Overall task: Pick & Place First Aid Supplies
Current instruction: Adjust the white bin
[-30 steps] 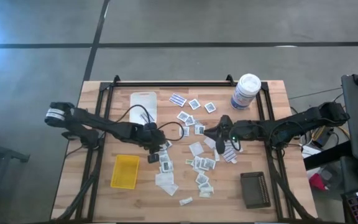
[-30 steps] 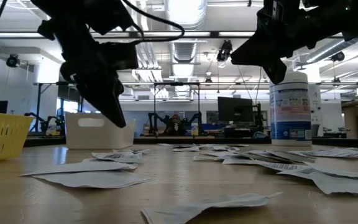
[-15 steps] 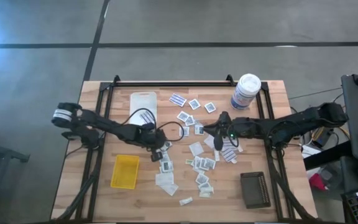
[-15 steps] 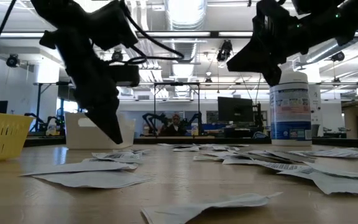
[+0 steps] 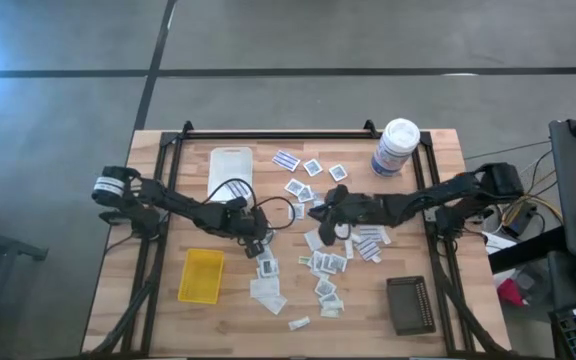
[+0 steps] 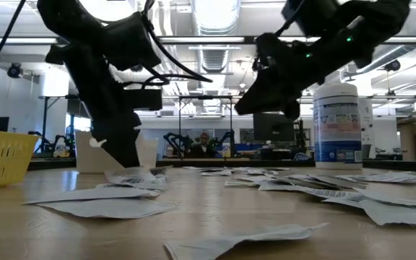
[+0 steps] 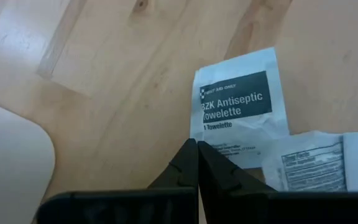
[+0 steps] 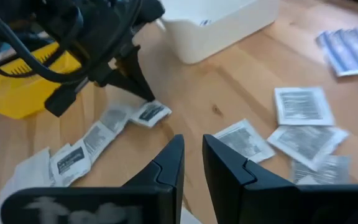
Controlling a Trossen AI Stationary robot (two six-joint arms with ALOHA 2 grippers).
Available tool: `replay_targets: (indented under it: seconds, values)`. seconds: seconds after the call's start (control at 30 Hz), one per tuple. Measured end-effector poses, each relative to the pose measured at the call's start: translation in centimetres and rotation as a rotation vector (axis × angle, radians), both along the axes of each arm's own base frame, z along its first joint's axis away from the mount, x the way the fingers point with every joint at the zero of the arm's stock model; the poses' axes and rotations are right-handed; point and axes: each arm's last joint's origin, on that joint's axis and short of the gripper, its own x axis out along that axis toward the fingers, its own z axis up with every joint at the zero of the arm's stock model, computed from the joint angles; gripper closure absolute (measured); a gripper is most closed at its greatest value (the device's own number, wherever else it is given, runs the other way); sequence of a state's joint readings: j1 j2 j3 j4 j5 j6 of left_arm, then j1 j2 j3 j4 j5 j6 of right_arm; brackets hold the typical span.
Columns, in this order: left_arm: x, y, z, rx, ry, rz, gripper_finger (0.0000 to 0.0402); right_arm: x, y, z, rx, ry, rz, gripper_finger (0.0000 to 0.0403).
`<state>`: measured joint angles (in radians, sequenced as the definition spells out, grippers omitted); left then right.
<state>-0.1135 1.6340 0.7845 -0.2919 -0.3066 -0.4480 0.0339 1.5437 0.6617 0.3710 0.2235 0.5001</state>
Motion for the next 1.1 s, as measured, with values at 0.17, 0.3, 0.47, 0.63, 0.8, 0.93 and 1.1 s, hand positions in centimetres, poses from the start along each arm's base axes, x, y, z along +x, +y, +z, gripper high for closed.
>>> replay_targets:
  seconds: [0.17,0.3,0.47,0.63,0.8,0.93,1.1]
  values:
    - [0.3,0.0,-0.2,-0.018,-0.026,0.034,0.0401,2.1,-0.1,-1.0,0.105,0.02,0.028,0.0346]
    - [0.4,-0.1,0.0,-0.051,-0.058,0.072,0.0401,3.1,-0.3,-1.8,0.17,0.04,0.028,0.0346]
    - [0.8,-0.2,0.1,-0.089,-0.118,0.128,0.0401,3.6,-0.6,-2.8,0.266,0.059,0.004,0.0346]
    - [0.9,-0.2,0.1,-0.093,-0.129,0.131,0.0401,4.1,-0.8,-3.6,0.347,0.08,0.017,0.0346]
    - [0.8,-0.2,0.1,-0.083,-0.117,0.11,0.0401,5.2,-0.8,-3.6,0.357,0.074,0.021,0.0346]
    - [0.8,-0.2,0.0,-0.072,-0.1,0.078,0.0401,6.3,-0.8,-3.6,0.355,0.07,0.025,0.0346]
    - [0.5,-0.5,0.7,-0.059,-0.098,0.034,0.0401,7.0,-0.8,-3.7,0.352,0.123,0.02,0.0346]
